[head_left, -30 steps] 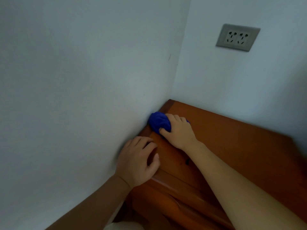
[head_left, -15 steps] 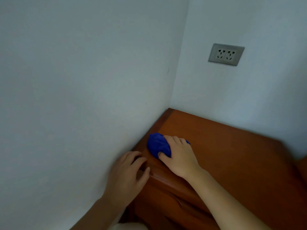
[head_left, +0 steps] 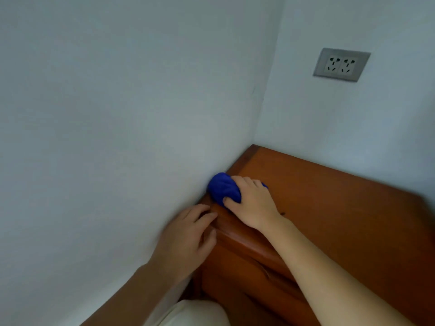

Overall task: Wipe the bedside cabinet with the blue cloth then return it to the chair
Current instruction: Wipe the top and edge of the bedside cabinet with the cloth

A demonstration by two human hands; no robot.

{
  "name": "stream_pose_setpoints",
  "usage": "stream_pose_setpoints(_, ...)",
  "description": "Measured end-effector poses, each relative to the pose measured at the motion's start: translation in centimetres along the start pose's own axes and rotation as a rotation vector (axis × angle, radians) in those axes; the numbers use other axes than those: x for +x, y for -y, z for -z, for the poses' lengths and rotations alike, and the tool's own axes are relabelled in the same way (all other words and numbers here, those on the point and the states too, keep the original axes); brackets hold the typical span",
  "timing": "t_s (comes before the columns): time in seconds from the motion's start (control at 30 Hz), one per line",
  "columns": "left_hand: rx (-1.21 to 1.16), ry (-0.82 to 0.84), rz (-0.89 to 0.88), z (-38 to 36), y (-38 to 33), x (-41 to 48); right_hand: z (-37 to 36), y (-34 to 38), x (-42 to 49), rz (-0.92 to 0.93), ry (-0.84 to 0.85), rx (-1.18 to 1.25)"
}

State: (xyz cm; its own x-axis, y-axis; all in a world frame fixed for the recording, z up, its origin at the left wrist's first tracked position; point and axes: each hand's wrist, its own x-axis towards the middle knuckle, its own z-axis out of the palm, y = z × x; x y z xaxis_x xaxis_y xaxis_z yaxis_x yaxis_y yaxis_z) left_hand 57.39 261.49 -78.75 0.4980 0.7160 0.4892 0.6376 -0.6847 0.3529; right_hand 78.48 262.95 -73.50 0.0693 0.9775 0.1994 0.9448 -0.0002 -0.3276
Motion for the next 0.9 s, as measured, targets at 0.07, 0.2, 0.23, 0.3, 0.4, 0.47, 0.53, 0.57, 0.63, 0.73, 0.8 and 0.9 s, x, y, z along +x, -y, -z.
stream_pose_setpoints(0.07,0.019,0.014,-0.016,0.2,0.1,-0.3,0.4,0.0,-1.7,0.055,0.022,0.026)
stream_pose_setpoints(0.2,0.047,0.020,-0.024,0.7,0.2,-1.3,0.8,-0.6,-3.8,0.077,0.030,0.041)
stream_pose_setpoints(0.23,0.046,0.025,-0.022,0.8,0.3,-1.4,0.8,-0.5,-3.5,0.058,0.020,0.045)
stream_pose_setpoints(0.3,0.035,0.034,-0.020,1.0,0.4,-1.5,0.5,0.1,-2.4,0.018,-0.001,0.041)
stream_pose_setpoints(0.4,-0.003,0.040,0.005,1.4,0.4,-1.5,-0.2,1.5,-0.8,0.002,-0.007,0.037)
stream_pose_setpoints(0.47,-0.033,0.036,0.034,1.8,0.2,-1.6,-0.3,2.1,-0.5,0.019,0.020,0.048)
stream_pose_setpoints(0.53,-0.050,0.026,0.064,2.0,0.0,-1.5,0.1,2.0,-1.2,0.038,0.042,0.068)
stream_pose_setpoints(0.57,-0.057,0.022,0.074,2.1,-0.1,-1.5,0.4,1.9,-2.0,0.051,0.045,0.068)
stream_pose_setpoints(0.63,-0.086,0.023,0.095,2.1,-0.4,-1.3,0.9,1.4,-4.2,0.077,0.028,0.050)
stream_pose_setpoints(0.73,-0.109,0.024,0.100,2.0,-0.8,-0.8,1.6,0.0,-8.2,0.079,-0.007,0.021)
stream_pose_setpoints(0.8,-0.089,0.042,0.067,1.7,-1.2,-0.1,2.1,-1.5,-10.2,0.046,-0.027,0.008)
stream_pose_setpoints(0.9,-0.027,0.075,-0.011,1.2,-2.1,1.2,3.4,-3.6,-11.8,-0.047,-0.071,-0.001)
